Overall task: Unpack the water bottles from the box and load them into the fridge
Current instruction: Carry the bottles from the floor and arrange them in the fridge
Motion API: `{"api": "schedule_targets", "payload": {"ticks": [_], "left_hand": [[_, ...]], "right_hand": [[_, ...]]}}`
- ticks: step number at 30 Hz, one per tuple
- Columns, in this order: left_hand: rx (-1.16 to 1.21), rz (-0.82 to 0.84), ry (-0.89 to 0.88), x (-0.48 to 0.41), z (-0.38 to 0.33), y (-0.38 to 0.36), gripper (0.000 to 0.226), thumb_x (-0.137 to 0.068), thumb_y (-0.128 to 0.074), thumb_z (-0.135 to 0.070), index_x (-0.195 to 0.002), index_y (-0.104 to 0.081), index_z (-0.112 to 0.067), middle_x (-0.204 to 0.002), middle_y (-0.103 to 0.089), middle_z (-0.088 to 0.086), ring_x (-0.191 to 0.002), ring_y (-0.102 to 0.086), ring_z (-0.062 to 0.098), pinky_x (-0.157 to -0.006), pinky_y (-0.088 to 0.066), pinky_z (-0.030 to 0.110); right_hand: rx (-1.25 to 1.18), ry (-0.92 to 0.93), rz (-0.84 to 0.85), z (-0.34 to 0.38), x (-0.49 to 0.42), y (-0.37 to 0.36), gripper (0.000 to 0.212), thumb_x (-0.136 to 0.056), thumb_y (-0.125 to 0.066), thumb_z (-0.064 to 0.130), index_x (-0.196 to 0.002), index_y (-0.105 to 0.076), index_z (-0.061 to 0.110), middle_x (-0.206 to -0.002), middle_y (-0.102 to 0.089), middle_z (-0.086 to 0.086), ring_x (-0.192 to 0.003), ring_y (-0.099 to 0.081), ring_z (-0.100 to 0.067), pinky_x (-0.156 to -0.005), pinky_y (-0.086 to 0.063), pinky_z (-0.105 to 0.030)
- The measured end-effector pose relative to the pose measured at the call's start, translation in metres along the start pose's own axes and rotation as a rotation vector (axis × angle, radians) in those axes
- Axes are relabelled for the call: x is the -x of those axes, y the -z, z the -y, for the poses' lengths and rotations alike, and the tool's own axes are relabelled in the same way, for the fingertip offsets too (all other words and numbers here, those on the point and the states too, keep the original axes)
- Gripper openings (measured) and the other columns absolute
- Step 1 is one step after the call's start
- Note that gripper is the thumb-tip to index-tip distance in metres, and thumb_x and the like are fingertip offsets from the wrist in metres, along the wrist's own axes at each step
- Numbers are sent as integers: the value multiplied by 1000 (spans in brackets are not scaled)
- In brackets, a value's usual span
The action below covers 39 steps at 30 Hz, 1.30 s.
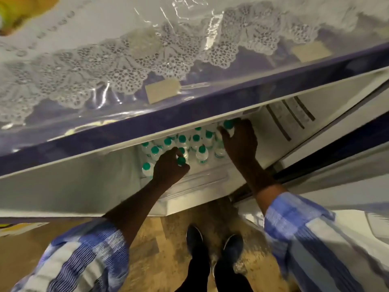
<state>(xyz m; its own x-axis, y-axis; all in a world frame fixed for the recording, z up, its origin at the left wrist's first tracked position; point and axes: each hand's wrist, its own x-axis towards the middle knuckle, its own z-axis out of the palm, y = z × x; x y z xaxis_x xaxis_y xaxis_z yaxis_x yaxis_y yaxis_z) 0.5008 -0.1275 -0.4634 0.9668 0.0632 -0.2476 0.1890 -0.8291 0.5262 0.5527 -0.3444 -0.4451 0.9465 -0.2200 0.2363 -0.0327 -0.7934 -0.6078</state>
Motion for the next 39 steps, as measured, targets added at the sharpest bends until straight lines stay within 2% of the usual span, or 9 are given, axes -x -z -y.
{"api": "schedule_targets", "payload": {"ticks": [4,9,12,15,24,32,34,37,39], "left_hand": [[4,27,-93,-9,-7,1,38,-73,-78,-32,-103,-59,-18,-90,-62,-6,-83,-62,13,-73,-49,27],[-85,77,-138,-20,-10,-8,35,-76,-75,-28,-105,-59,-17,-99,-67,1,-90,-65,19,-74,-47,28],[-107,100,-149,-25,-9,-18,33,-76,-74,-26,-104,-60,-17,-102,-67,3,-94,-65,22,-77,-50,32],[-120,120,-159,-29,-8,-29,34,-76,-74,-24,-106,-61,-17,-104,-67,5,-95,-66,26,-80,-54,38],[-204,136,-188,-45,-4,-48,34,-77,-70,-23,-109,-61,-17,-105,-64,5,-99,-62,26,-77,-47,31],[-133,88,-218,-41,5,-37,34,-73,-76,-24,-104,-62,-19,-102,-67,4,-89,-67,23,-78,-57,39],[-105,80,-204,-38,8,-31,35,-73,-76,-25,-104,-62,-18,-101,-69,4,-87,-68,21,-78,-58,40],[-61,67,-175,-36,14,-20,35,-75,-78,-25,-106,-63,-16,-100,-71,4,-86,-69,19,-81,-59,36],[-48,80,-155,-35,16,-13,36,-77,-78,-24,-109,-63,-14,-101,-73,6,-90,-70,19,-84,-56,32]], "right_hand": [[-11,22,-52,-3,-24,-13,49,-84,-76,35,-119,-65,1,-117,-68,-20,-112,-62,-38,-93,-53,-45],[64,66,71,-14,-28,-36,32,-86,-75,25,-107,-68,3,-108,-71,-16,-104,-66,-36,-88,-54,-43],[215,109,225,-31,-32,-47,29,-93,-64,26,-114,-63,6,-113,-67,-13,-109,-62,-32,-92,-48,-40],[253,134,324,-41,-38,-55,32,-95,-63,27,-119,-59,7,-114,-66,-13,-108,-61,-31,-91,-48,-40],[396,160,443,-53,-47,-86,26,-100,-52,20,-121,-54,5,-115,-63,-15,-107,-59,-32,-88,-45,-39],[441,157,432,-49,-48,-92,30,-103,-34,11,-125,-52,0,-119,-61,-19,-112,-57,-35,-94,-43,-40],[437,129,394,-38,-45,-87,29,-102,-38,11,-125,-53,1,-119,-61,-19,-109,-58,-35,-91,-46,-41],[394,222,223,-22,-29,-84,24,-94,-59,18,-114,-59,5,-109,-62,-18,-93,-62,-32,-73,-55,-40],[290,255,390,-21,-14,-91,33,-93,-60,30,-120,-56,12,-115,-59,-14,-98,-60,-29,-77,-56,-40]]}}
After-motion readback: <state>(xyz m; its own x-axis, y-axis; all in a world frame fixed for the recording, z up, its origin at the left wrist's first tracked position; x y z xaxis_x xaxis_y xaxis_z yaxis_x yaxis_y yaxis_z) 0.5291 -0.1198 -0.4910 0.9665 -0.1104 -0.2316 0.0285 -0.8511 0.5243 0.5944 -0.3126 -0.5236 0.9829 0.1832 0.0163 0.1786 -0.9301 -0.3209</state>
